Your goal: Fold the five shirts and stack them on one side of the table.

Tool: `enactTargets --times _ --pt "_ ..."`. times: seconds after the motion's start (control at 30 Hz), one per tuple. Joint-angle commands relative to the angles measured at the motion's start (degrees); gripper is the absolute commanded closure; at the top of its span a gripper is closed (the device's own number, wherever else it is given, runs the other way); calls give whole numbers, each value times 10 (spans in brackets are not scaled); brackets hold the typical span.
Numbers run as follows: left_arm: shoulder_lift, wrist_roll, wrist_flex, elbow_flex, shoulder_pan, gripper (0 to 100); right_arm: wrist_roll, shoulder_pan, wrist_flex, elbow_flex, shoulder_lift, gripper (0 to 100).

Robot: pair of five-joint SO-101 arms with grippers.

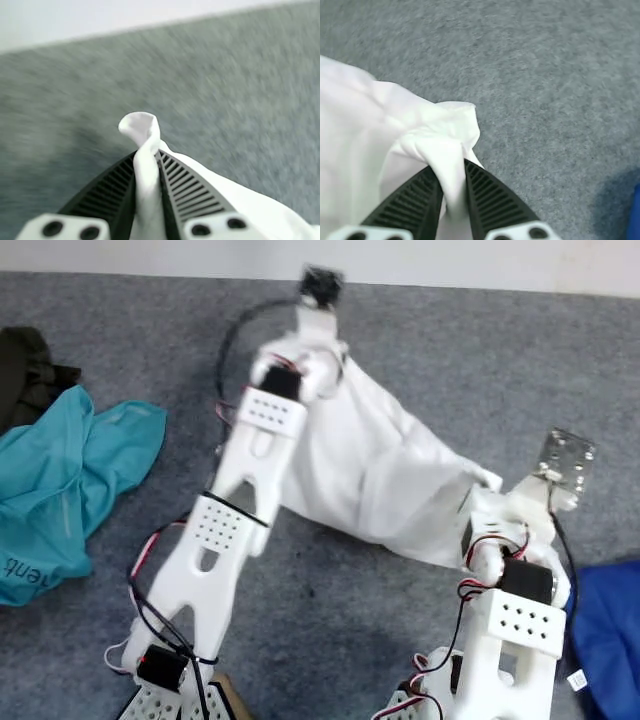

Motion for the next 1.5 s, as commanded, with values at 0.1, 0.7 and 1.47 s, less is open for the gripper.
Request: enactTargets --times 0.1,0.7,1.47 --pt "-179 -3 107 -30 -57 993 -20 48 -13 -106 48 992" --pt "-375 -2 130 -28 -162 993 -81 34 -15 -605 429 992" --pt "-413 -2 220 -30 -152 993 -32 -41 410 -996 502 992"
